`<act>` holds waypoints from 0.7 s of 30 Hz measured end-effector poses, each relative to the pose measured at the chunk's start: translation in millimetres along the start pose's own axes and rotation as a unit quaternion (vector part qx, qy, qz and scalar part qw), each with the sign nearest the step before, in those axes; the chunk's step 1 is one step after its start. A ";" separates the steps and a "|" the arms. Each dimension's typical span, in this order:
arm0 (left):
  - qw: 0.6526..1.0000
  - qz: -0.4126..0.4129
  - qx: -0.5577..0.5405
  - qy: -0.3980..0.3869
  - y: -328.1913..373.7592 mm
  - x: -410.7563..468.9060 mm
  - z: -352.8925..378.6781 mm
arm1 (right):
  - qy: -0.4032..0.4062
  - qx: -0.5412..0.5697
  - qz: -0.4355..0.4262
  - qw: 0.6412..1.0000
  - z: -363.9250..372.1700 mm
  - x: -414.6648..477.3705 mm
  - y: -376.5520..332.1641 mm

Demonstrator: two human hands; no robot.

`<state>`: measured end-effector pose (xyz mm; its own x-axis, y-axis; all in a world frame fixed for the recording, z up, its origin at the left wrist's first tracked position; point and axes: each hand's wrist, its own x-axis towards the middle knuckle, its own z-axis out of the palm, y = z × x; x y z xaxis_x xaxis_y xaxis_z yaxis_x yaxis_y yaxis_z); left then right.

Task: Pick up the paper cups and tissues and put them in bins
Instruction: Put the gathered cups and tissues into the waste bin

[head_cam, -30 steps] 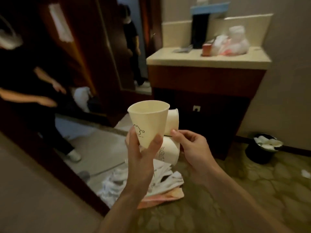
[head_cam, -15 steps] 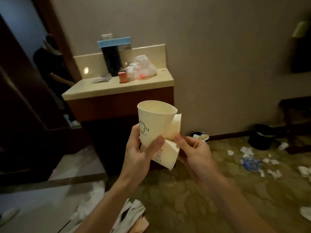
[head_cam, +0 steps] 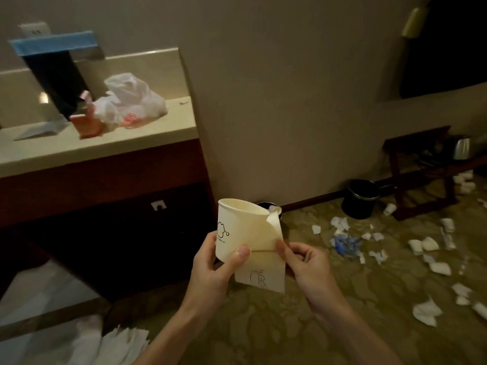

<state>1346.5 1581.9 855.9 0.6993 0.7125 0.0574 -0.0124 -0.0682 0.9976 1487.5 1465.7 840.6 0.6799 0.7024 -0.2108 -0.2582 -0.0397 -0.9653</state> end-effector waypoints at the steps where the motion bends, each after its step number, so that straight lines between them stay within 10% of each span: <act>1: 1.000 -0.012 0.003 -0.008 -8.9 11.6 3.6 | 0.006 -0.009 0.006 1.000 -5.0 12.7 4.6; 21: 0.938 -0.320 -0.020 -0.131 -150.9 335.7 31.8 | 0.200 -0.165 0.129 0.957 -40.6 310.7 48.8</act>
<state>1605.8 1809.2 723.4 0.7238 0.4028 -0.5603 0.4471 0.3447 0.8254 1714.0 1653.1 721.8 0.8481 0.3135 -0.4272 -0.2667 -0.4442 -0.8553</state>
